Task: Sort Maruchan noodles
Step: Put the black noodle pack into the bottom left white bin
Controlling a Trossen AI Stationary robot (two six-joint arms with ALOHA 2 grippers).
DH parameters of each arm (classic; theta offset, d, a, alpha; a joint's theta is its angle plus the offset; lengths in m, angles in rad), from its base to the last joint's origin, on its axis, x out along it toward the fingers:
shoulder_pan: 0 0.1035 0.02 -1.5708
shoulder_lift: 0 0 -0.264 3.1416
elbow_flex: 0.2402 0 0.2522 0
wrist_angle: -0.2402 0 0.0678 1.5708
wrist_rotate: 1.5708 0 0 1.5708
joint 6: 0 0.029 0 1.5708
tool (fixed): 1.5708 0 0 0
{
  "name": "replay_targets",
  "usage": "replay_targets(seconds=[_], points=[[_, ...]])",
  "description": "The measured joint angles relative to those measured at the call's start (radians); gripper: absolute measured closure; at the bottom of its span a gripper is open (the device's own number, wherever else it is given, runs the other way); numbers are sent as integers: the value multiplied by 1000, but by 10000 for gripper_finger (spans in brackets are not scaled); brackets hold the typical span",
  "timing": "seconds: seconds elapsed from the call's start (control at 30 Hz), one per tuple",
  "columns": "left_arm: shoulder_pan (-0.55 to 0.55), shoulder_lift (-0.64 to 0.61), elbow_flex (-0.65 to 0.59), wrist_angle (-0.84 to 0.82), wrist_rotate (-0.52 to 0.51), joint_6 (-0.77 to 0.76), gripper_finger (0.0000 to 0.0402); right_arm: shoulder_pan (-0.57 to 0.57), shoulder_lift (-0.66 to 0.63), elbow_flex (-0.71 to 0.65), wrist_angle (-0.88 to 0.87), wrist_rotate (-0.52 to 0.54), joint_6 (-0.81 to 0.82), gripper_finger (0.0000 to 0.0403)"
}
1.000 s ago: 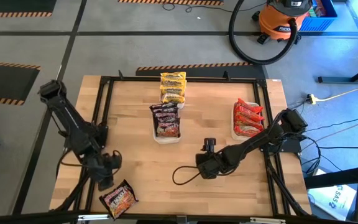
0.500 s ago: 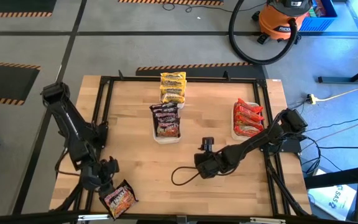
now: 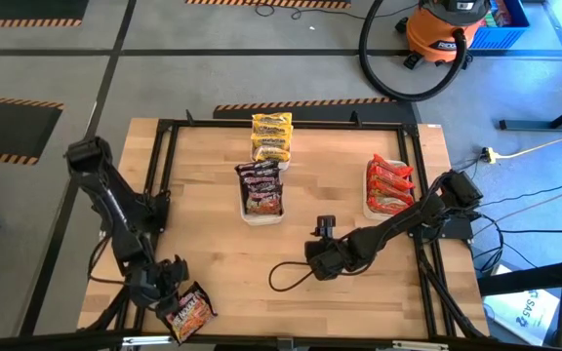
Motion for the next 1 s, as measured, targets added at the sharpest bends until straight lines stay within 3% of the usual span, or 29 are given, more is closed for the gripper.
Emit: replay_targets(seconds=[0.13, 0.27, 0.43, 0.57, 0.87, 1.0], points=[[11, 46, -47, 122, 0, 0, 195, 0, 0, 0, 1, 8, 0, 172], [20, 97, -60, 134, -29, 1, 195, 0, 0, 0, 1, 8, 0, 172], [40, 122, -59, 167, 7, 69, 203, 0, 0, 0, 9, 9, 0, 172], [53, 122, -60, 190, 4, 131, 246, 0, 0, 0, 24, 12, -1, 172], [92, 121, -60, 216, -48, 226, 384, 0, 0, 0, 21, 13, -1, 172], [148, 121, -60, 258, -22, 287, 396, 0, 0, 0, 22, 24, -1, 172]])
